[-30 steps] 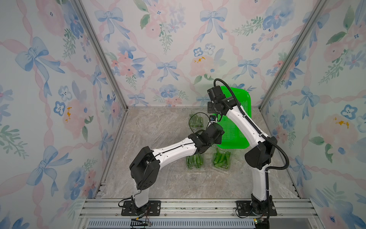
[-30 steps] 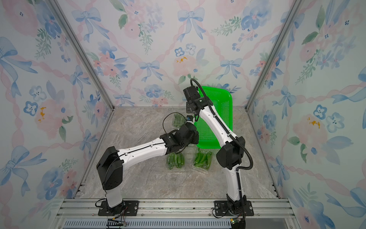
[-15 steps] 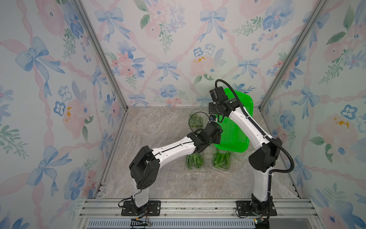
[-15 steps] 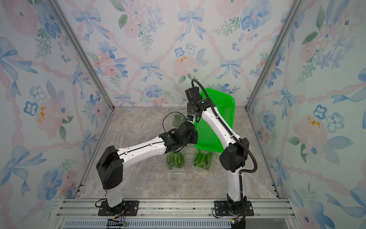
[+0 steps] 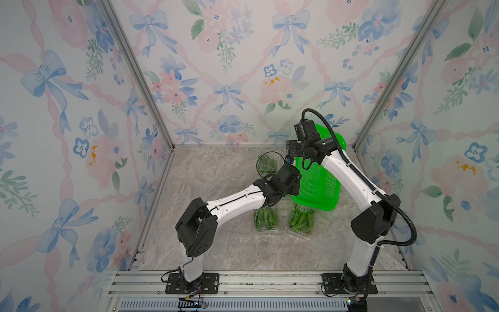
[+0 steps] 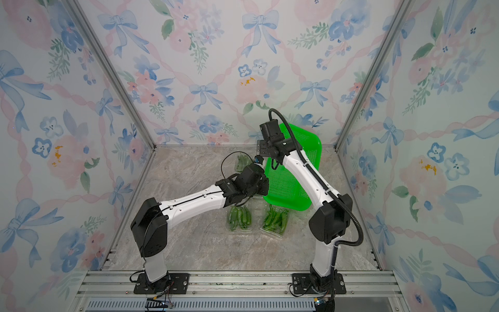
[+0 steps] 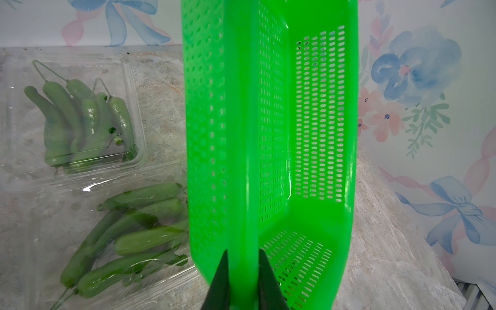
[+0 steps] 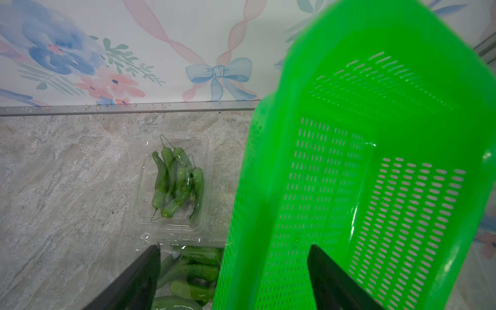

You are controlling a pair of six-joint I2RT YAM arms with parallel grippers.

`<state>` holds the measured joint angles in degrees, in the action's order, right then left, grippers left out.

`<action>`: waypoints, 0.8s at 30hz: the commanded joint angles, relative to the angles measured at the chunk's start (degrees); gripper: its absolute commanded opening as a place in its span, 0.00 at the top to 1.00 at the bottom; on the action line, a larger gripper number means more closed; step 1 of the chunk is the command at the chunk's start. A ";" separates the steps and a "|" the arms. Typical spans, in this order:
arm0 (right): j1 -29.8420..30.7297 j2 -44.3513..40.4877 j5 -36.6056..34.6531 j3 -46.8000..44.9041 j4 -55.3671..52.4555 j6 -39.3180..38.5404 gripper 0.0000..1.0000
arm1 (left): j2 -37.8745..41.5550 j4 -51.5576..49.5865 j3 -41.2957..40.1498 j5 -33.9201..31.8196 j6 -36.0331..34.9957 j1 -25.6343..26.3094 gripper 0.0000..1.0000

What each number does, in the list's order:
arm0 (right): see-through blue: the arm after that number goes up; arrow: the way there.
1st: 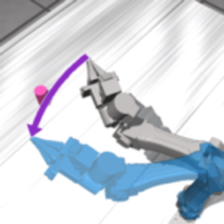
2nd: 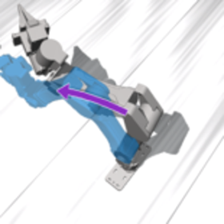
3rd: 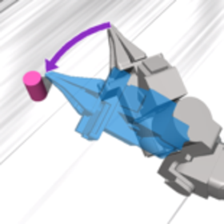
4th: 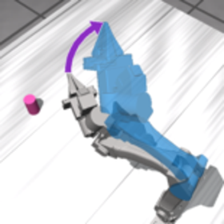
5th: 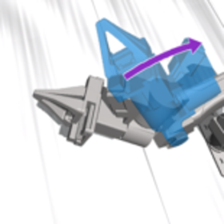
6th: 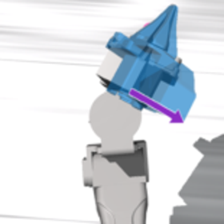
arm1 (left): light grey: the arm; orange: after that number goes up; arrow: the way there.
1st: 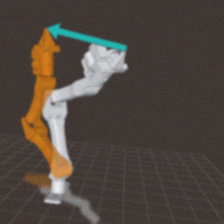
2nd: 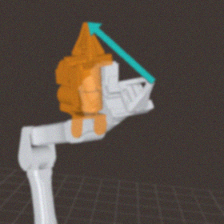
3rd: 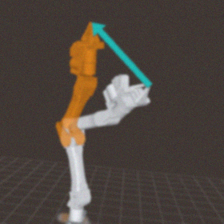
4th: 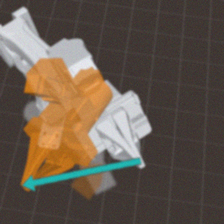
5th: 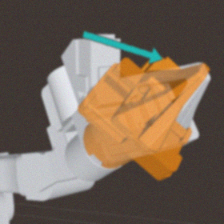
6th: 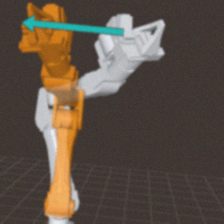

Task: Take small green peppers out of containers
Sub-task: Pick up the basket from the center of the board.

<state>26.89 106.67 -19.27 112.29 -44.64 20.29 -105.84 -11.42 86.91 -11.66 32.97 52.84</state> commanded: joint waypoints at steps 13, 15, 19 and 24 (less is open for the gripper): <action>-13.80 -25.33 3.06 -31.83 16.36 5.27 0.18 | 0.42 3.06 1.17 0.67 -0.79 -0.98 1.00; -16.97 -29.31 6.04 -36.26 18.15 4.43 0.17 | 0.23 3.07 1.09 0.69 -0.58 -0.98 1.00; -20.92 -33.04 14.65 -39.60 18.52 3.45 0.14 | -0.58 3.05 1.49 1.57 -0.64 -0.99 1.00; -22.90 -35.69 11.46 -42.48 13.45 4.93 0.15 | -0.93 3.05 1.84 1.84 -0.50 -0.72 1.00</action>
<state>5.41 72.07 -8.67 71.92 -28.88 24.38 -106.32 -12.03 86.91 -9.76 32.03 51.94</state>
